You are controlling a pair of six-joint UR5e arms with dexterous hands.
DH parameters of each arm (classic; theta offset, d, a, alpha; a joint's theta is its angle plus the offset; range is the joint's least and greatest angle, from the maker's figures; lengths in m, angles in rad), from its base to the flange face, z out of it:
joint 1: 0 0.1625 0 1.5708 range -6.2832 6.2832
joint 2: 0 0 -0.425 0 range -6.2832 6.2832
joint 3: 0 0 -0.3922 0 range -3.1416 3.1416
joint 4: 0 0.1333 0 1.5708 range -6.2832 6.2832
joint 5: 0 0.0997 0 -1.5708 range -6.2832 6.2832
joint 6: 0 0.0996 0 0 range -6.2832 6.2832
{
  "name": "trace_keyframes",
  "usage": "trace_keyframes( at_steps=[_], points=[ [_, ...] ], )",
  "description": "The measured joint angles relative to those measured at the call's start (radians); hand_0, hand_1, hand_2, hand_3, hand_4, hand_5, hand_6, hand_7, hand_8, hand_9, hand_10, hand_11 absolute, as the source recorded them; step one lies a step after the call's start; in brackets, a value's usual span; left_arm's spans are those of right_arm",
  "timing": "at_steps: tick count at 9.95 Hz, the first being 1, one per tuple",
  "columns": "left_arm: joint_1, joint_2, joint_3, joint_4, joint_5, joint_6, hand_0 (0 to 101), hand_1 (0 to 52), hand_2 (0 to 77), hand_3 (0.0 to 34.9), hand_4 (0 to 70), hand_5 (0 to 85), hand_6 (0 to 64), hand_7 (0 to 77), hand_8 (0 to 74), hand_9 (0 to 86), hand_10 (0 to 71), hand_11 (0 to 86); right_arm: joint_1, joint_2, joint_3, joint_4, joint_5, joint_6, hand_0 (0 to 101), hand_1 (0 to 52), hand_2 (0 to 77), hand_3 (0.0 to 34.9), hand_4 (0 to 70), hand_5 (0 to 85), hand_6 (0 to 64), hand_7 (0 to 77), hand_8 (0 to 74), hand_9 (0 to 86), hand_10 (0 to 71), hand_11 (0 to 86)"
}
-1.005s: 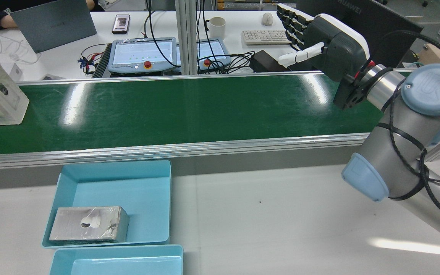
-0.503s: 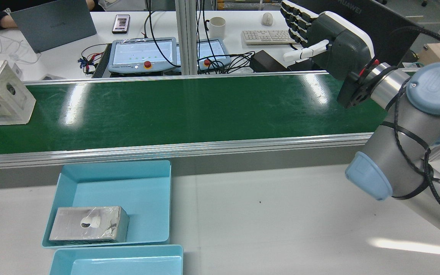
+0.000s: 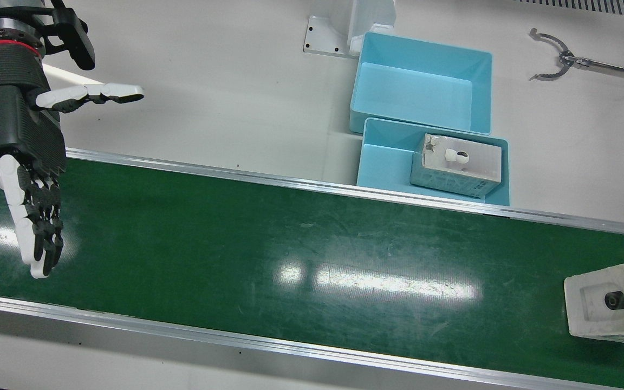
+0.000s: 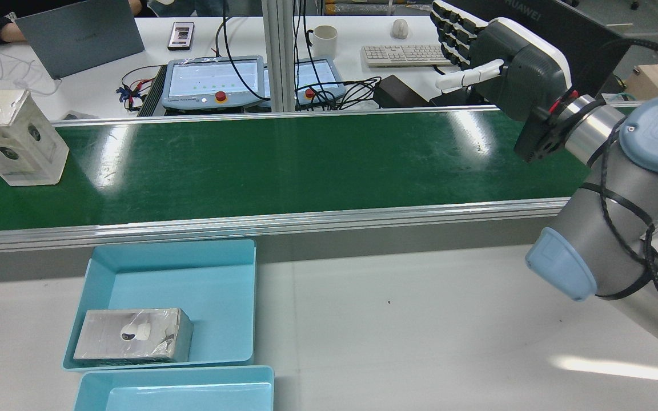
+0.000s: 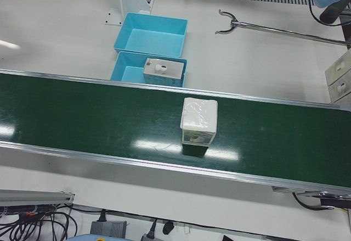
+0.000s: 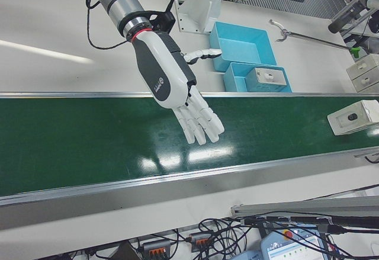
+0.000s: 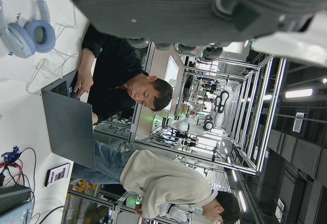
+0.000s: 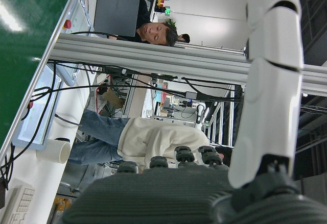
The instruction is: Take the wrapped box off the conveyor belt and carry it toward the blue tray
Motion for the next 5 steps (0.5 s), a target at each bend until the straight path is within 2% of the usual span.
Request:
trace_keyframes(
  at_steps=[5],
  points=[
    [0.0, 0.0, 0.0, 0.0, 0.0, 0.0, 0, 0.0, 0.5, 0.0, 0.0, 1.1, 0.0, 0.5, 0.0, 0.0, 0.5, 0.0, -0.017, 0.039, -0.048, 0.001, 0.001, -0.001, 46, 14.2, 12.0, 6.6, 0.0, 2.7, 0.0, 0.0, 0.0, 1.6, 0.0, 1.1]
  ],
)
